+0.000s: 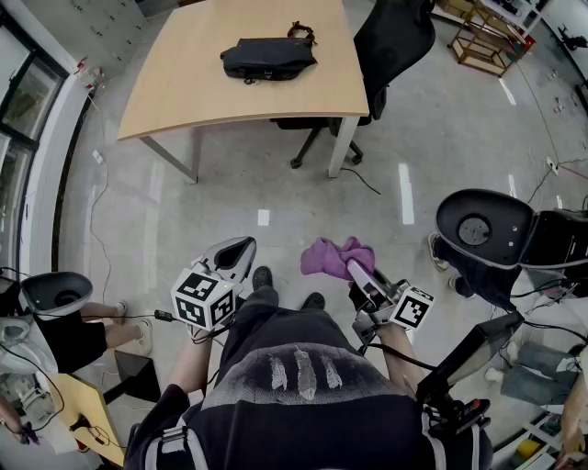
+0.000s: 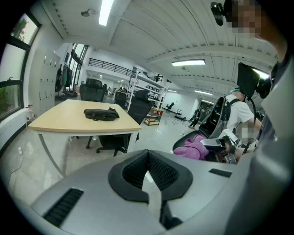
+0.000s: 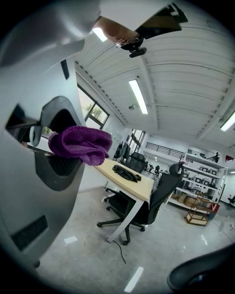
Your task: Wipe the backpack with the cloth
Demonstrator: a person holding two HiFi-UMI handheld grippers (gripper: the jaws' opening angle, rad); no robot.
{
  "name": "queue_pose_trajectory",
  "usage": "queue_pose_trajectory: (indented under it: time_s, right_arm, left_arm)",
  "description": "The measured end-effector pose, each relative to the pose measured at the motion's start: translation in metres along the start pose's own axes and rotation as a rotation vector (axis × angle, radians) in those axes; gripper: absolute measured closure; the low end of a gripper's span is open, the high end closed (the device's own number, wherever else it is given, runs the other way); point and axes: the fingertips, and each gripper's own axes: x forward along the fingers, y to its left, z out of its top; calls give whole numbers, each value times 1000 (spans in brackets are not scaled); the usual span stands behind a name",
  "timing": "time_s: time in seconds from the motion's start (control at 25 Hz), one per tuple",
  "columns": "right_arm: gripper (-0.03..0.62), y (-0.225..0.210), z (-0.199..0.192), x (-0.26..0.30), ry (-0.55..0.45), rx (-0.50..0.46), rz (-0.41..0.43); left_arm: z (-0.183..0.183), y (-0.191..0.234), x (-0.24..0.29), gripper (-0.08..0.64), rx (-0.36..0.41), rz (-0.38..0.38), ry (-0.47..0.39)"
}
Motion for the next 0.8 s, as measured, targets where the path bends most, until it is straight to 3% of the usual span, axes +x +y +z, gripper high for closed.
queue_pose_trajectory:
  time_s: [0.28,0.6,0.8]
  right_arm:
    - [511,13,6,22,-34,-27,-24]
    - [511,27,22,168,-50,-52,-42]
    - [511,23,31,239,-12,-80,-72]
  left_arm:
    - [22,30,-2,552,12,-32,-41]
    - [68,166,-2,552,-43,-84,-106]
    - [86,233,-2,552,-78,-59,-132]
